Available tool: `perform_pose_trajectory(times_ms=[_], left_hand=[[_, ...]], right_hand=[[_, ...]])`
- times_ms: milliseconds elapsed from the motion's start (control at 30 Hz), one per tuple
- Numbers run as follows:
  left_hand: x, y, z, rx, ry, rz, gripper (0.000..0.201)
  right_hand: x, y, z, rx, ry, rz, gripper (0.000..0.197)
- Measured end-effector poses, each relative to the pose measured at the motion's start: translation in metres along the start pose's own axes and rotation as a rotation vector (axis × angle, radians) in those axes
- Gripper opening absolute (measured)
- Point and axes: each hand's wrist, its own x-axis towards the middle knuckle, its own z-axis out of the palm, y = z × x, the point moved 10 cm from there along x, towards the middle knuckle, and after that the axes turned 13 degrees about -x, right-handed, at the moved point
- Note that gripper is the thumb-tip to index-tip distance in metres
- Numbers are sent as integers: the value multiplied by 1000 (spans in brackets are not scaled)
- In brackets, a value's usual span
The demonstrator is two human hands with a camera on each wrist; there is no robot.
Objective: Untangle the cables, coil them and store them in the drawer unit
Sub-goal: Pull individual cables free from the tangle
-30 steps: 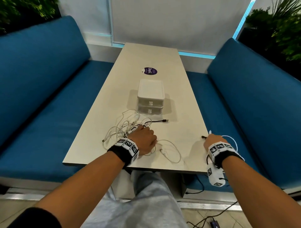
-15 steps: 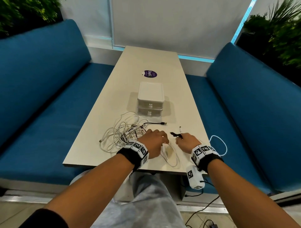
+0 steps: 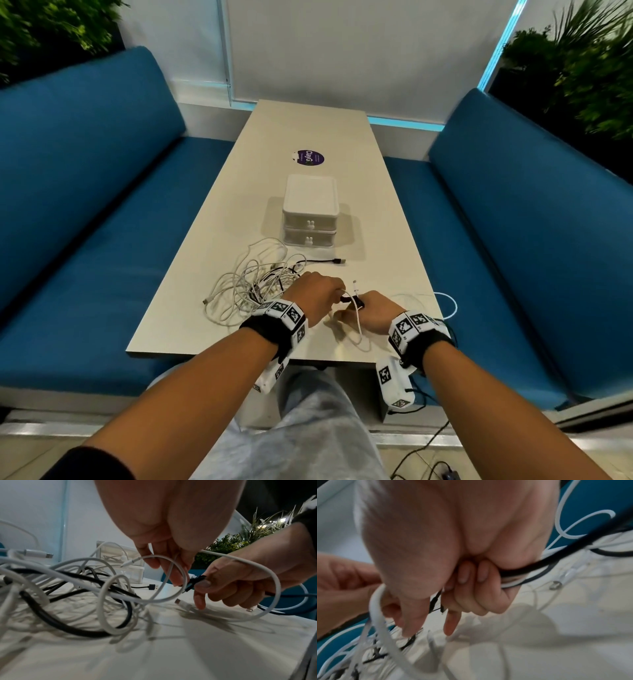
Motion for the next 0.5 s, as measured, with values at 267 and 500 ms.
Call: perform_pose_trajectory(times_ms=[267, 500], left_hand=[[-8, 0, -4, -204, -13, 35, 31], [-17, -16, -8, -16, -54, -29, 45]], right_hand=[[6, 0, -4, -341, 136, 98, 33], [-5, 48, -39, -214, 287, 304, 40]])
